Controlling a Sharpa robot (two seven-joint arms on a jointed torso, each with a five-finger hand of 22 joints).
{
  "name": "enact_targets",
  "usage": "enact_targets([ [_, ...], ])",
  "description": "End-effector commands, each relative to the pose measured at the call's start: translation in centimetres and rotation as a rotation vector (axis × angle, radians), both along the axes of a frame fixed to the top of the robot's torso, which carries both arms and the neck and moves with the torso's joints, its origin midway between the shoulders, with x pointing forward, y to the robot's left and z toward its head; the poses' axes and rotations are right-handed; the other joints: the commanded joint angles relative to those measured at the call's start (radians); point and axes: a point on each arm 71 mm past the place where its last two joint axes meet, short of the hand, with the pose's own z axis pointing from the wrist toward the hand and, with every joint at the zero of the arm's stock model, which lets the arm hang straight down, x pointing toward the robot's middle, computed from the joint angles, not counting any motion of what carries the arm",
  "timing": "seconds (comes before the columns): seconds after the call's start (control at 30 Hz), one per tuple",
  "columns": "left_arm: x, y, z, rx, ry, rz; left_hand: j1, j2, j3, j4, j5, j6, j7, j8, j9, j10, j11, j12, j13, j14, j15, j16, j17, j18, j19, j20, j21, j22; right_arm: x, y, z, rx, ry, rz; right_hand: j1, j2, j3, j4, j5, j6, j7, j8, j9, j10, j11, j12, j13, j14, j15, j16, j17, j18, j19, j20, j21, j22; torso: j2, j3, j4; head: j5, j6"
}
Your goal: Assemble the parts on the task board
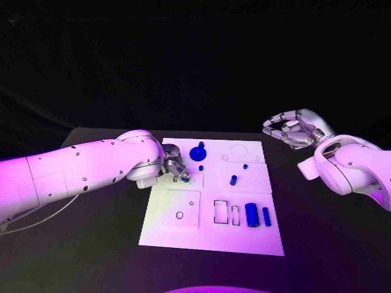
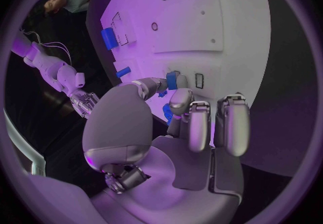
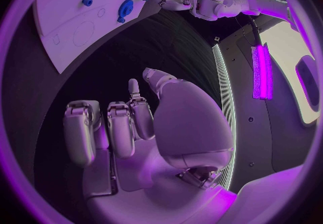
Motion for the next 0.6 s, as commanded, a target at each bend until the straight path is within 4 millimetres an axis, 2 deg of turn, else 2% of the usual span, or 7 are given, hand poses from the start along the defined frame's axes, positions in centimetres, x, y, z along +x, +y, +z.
enact_targets([
  [0.03,-0.02,-0.14,-0.04,0.021,0.003,-0.012,-0.007,0.006,0.223,-0.226,0.002,0.008,-0.002,0.007,0.002,0.006,0.0,0.005,0.002,0.104,-0.006,0.004,0.263,-0.011,0.01,-0.008,0.004,0.074,-0.05,0.1,0.05,0.002,-0.008,0.008,-0.006,-0.008,0.002,0.002,0.004,-0.007,-0.002,0.006,0.001,-0.008,0.0,-0.005,0.091,0.076,-0.003,-0.006,0.15,0.01,0.046,-0.001,-0.005,0.199,-0.001,-0.0003,0.0004,0.001,-0.002],
  [0.23,0.05,-0.39,-0.07,0.026,0.005,-0.018,-0.01,0.006,0.222,-0.225,0.002,0.009,-0.003,0.009,0.005,0.008,-0.001,0.007,0.004,0.104,-0.007,0.004,0.263,-0.011,0.011,-0.008,0.005,0.076,-0.09,0.18,0.05,0.003,-0.008,0.011,-0.006,-0.008,0.002,0.002,0.004,-0.007,-0.002,0.006,0.001,-0.008,0.0,-0.005,0.091,0.076,-0.003,-0.006,0.15,0.01,0.046,-0.001,-0.005,0.199,0.0,-0.0001,0.001,0.003,-0.004],
  [0.4,0.09,-0.66,-0.11,0.033,0.008,-0.028,-0.011,0.007,0.221,-0.224,0.002,0.009,-0.004,0.01,0.006,0.01,-0.002,0.008,0.006,0.104,-0.007,0.004,0.263,-0.011,0.012,-0.008,0.006,0.077,-0.12,0.29,0.05,0.004,-0.007,0.015,-0.005,-0.008,0.003,0.001,0.006,-0.007,-0.002,0.007,0.001,-0.009,0.0,-0.005,0.091,0.076,-0.003,-0.006,0.15,0.01,0.046,-0.001,-0.005,0.199,-0.001,0.0008,-0.0001,0.006,-0.001],
  [0.47,0.11,-0.73,-0.12,0.037,0.008,-0.031,-0.011,0.007,0.221,-0.224,0.002,0.009,-0.004,0.01,0.006,0.01,-0.002,0.008,0.006,0.104,-0.007,0.004,0.263,-0.011,0.012,-0.008,0.006,0.077,-0.13,0.31,0.05,0.004,-0.007,0.016,-0.005,-0.008,0.003,0.001,0.006,-0.007,-0.002,0.007,0.001,-0.009,0.0,-0.005,0.091,0.076,-0.003,-0.006,0.15,0.01,0.046,-0.001,-0.005,0.199,-0.001,0.0009,-0.0002,0.005,-0.006],
  [0.6,0.12,-0.86,-0.16,0.054,0.009,-0.043,-0.012,0.007,0.221,-0.225,0.002,0.01,-0.005,0.012,0.008,0.011,-0.002,0.009,0.007,0.104,-0.008,0.004,0.263,-0.011,0.012,-0.008,0.006,0.077,-0.15,0.35,0.05,0.005,-0.007,0.018,-0.005,-0.008,0.003,0.001,0.006,-0.007,-0.002,0.007,0.001,-0.009,0.0,-0.005,0.091,0.076,-0.003,-0.006,0.15,0.01,0.046,-0.001,-0.005,0.199,-0.001,0.0004,-0.0008,0.005,-0.007],
])
